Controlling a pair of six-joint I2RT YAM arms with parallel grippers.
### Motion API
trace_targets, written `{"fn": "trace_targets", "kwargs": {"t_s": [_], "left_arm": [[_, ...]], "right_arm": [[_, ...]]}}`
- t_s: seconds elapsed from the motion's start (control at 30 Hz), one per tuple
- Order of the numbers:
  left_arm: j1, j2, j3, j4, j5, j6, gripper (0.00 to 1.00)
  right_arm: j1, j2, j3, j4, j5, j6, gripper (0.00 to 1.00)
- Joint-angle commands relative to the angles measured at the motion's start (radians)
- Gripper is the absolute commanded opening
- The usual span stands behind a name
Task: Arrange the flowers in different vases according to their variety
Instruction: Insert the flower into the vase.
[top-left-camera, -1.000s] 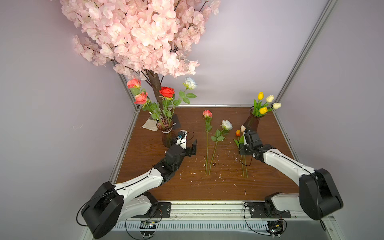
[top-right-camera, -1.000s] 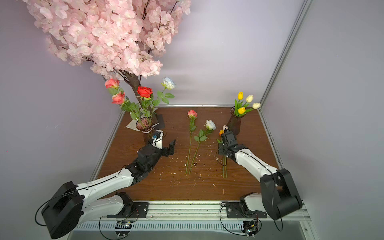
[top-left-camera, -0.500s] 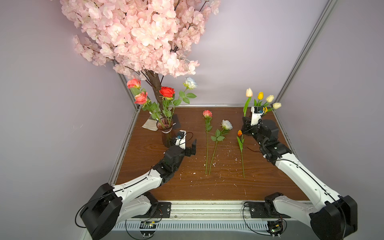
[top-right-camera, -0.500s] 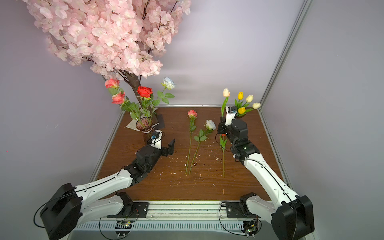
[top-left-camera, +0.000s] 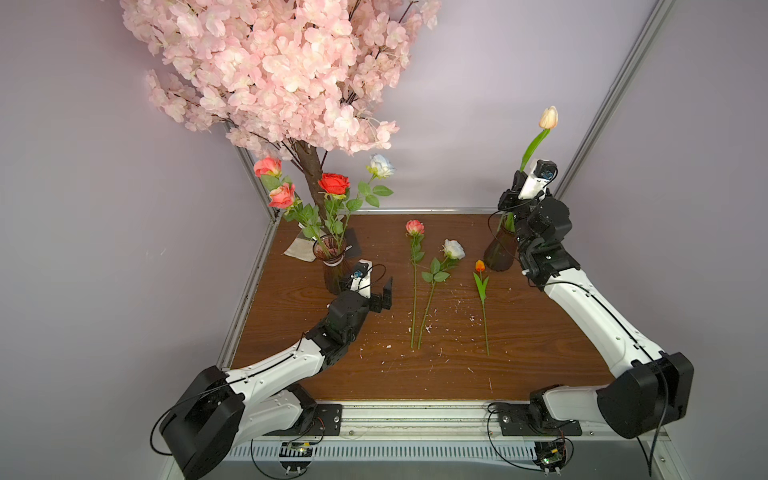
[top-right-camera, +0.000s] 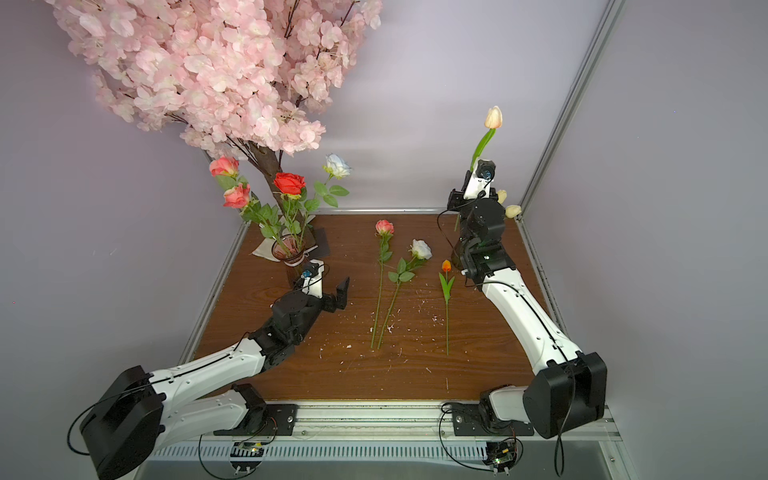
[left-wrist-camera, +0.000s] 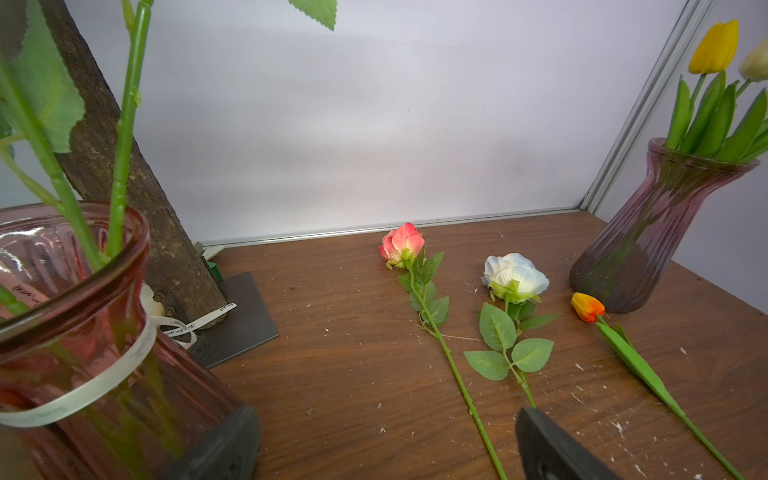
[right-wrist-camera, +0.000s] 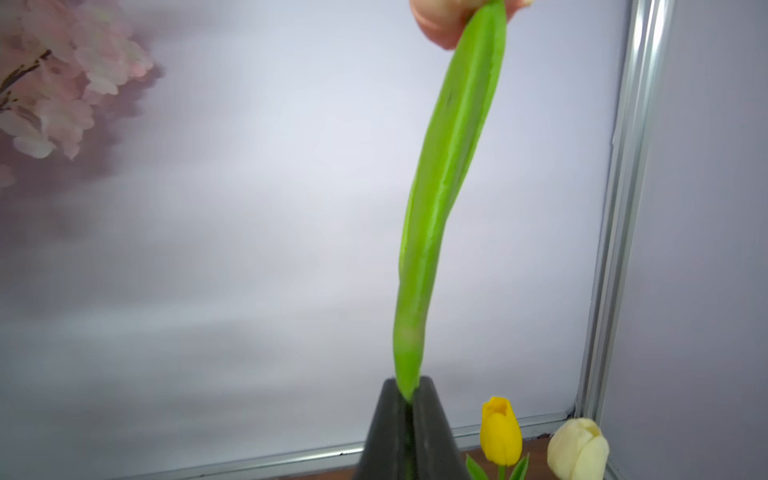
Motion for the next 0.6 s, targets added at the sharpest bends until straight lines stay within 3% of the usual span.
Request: {"fn": "trace_targets", "kwargs": {"t_s": [0.0, 0.17, 0.57], "left_arm": [[-0.009, -0.013, -0.012, 0.024, -0.012, 0.015, 0.99], [-0.009, -0.02, -0.013, 0.025, -0.013, 0.017, 0.99], [-0.009, -0.011, -0.013, 0.03, -0.008, 0.018, 0.99]], "right_arm": [[-0.04, 0.048, 0.076, 0.099, 0.015, -0.042, 0.0], [-0.07, 0.145, 0.144, 0.097, 0.001, -0.083, 0.0], [-0.096, 0.269, 0.11, 0.183, -0.018, -0.159, 0.0]]}}
